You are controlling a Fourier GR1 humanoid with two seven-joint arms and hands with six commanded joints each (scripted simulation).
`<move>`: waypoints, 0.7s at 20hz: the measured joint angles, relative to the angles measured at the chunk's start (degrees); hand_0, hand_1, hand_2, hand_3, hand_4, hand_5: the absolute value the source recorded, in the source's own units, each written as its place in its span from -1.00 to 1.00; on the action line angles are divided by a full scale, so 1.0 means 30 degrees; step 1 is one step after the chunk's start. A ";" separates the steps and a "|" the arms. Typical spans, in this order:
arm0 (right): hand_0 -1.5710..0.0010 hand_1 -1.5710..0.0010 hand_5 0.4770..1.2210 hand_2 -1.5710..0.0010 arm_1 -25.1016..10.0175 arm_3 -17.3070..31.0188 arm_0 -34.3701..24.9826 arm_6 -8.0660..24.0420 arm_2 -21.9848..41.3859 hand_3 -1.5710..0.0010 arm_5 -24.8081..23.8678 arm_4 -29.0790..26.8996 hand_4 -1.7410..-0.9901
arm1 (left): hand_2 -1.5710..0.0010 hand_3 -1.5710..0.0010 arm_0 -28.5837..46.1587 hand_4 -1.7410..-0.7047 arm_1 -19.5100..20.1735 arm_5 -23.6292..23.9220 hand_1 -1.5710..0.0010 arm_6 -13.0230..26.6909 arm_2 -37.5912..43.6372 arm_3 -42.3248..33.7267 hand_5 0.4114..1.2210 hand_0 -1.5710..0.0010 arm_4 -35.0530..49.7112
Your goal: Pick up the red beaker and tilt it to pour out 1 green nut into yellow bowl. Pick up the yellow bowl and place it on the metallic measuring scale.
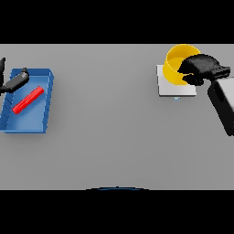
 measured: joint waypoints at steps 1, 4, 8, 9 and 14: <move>-1.00 -0.99 1.00 -1.00 0.0230 0.0521 -0.0006 -0.0135 0.0101 -0.82 -0.0315 0.0056 -0.96 | 1.00 1.00 -0.0009 0.81 0.0050 0.0079 1.00 0.0000 -0.0183 0.0075 -0.18 1.00 0.0116; -1.00 -0.91 1.00 -0.99 0.0953 0.2365 -0.0556 -0.0177 0.0170 -0.91 -0.1132 0.0219 -0.96 | 1.00 1.00 -0.0351 0.82 -0.0115 0.0185 1.00 -0.0259 -0.0276 0.0349 -0.22 1.00 0.0049; -0.97 -0.81 1.00 -1.00 0.1256 0.3531 -0.0697 -0.0656 0.0305 -0.89 -0.1733 0.0164 -0.95 | 1.00 1.00 -0.0384 0.80 -0.0155 0.0130 1.00 -0.0152 -0.0219 0.0286 -0.20 1.00 0.0204; -0.94 -0.78 1.00 -1.00 0.1255 0.3863 -0.0881 -0.0811 0.0277 -0.68 -0.1763 0.0123 -0.96 | 1.00 1.00 -0.0382 0.80 0.0007 0.0001 1.00 -0.0209 -0.0207 0.0156 -0.20 1.00 0.0220; -0.24 -0.10 0.36 -0.22 0.1380 0.4456 -0.1189 -0.0440 0.0085 0.03 -0.0952 -0.0334 -0.37 | 1.00 1.00 -0.0690 0.79 -0.0453 -0.0102 1.00 -0.0122 -0.0251 0.0774 -0.18 1.00 0.0199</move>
